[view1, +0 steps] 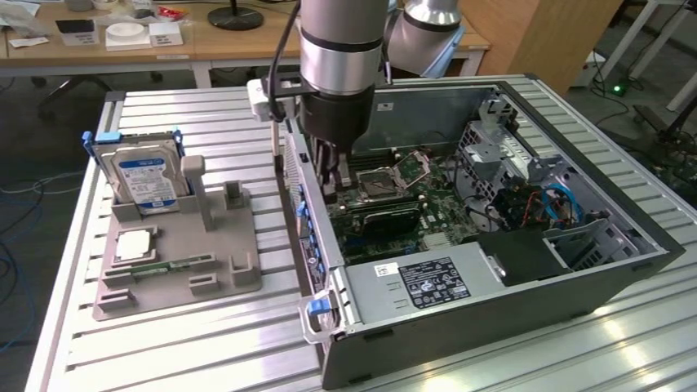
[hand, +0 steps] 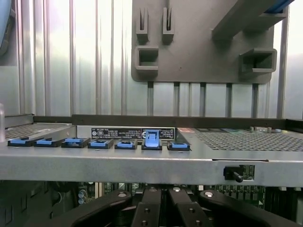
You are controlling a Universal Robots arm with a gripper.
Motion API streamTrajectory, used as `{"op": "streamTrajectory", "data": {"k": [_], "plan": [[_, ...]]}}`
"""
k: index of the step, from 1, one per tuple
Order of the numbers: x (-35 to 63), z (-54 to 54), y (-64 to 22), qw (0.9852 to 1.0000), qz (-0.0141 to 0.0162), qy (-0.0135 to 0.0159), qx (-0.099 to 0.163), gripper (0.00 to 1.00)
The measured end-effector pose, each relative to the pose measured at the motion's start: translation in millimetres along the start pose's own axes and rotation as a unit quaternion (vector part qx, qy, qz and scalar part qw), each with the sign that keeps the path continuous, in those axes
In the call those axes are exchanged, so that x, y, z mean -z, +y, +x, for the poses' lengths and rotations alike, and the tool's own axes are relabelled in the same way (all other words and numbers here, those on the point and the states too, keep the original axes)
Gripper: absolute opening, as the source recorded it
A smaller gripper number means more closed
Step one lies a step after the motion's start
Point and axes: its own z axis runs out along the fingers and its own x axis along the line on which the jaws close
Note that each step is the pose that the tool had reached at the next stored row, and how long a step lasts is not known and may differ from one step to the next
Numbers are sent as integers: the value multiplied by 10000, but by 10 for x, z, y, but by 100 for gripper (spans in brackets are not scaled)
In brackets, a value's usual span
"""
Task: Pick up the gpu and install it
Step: 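Press down on the gpu until it lock into place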
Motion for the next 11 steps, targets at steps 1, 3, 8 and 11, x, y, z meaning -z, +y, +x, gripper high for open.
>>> {"op": "streamTrajectory", "data": {"k": [1,3,8,11], "plan": [[-4,1,1,10000,-1,1,0,11],[-15,2,2,10000,-1,1,-1,11],[-41,3,2,10000,-1,1,0,11],[-47,2,-8,10000,1,-10,-1,11]]}}
